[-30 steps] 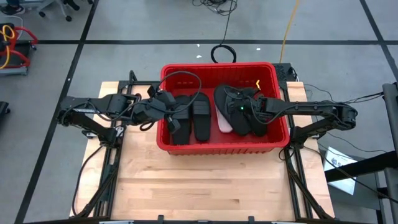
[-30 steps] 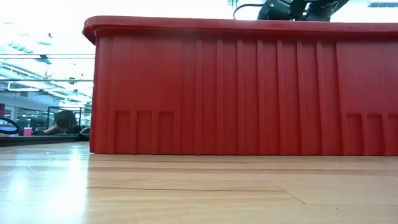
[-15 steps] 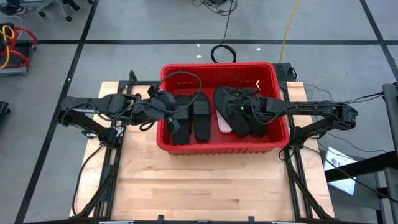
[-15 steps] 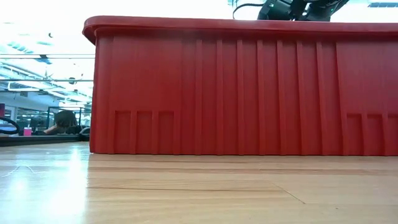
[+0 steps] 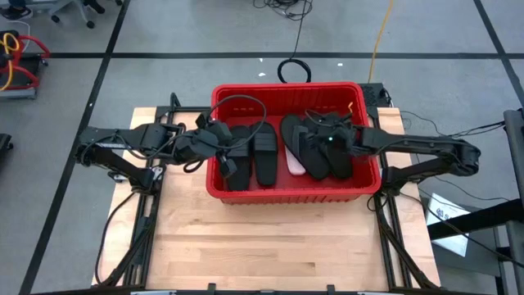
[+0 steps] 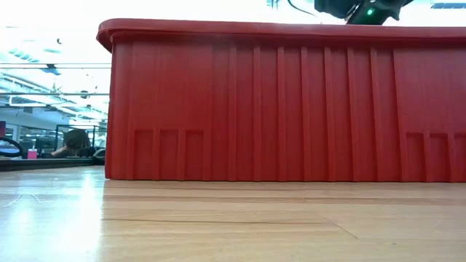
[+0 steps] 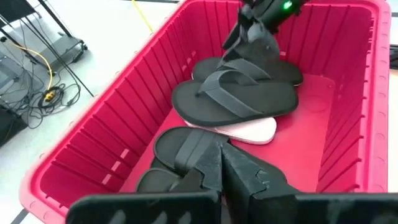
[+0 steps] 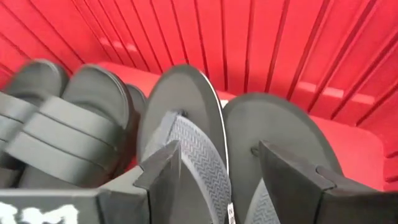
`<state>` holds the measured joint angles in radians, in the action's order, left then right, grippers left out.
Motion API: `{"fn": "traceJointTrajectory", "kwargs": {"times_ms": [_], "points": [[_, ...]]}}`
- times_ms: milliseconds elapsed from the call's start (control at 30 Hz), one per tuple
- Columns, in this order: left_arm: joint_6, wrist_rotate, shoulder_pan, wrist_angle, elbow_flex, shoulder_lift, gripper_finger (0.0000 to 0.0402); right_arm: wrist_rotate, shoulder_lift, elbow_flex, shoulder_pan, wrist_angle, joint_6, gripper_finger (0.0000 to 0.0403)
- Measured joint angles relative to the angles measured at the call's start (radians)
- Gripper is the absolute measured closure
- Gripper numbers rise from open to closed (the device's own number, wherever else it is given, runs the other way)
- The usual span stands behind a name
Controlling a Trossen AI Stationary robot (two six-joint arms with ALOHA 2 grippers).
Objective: Pick and place slides into bin
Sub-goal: Return to Home Position
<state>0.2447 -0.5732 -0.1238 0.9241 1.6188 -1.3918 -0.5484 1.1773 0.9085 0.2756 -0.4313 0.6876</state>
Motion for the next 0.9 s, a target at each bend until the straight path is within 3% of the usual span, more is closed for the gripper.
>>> {"fn": "traceJointTrajectory", "kwargs": {"times_ms": [133,333,567,767,900], "points": [[-0.005,-0.001,0.000,0.000,0.000,0.000,0.0389,0.002,-0.059,0.000,0.000,0.002,-0.010,0.0199],[-0.043,-0.001,0.000,-0.002,-0.002,0.023,0.0399,0.084,-0.165,0.000,0.000,0.056,-0.340,0.0243],[-0.071,0.005,0.023,-0.003,-0.001,0.114,0.0400,0.303,-0.305,0.000,-0.001,0.170,-0.620,0.0389],[-0.147,0.096,0.028,0.007,0.000,0.171,0.0400,0.522,-0.418,0.000,-0.002,0.158,-0.771,0.0400],[-0.199,0.178,0.027,-0.001,0.000,0.212,0.0397,0.730,-0.509,0.000,-0.002,0.159,-0.836,0.0401]]}}
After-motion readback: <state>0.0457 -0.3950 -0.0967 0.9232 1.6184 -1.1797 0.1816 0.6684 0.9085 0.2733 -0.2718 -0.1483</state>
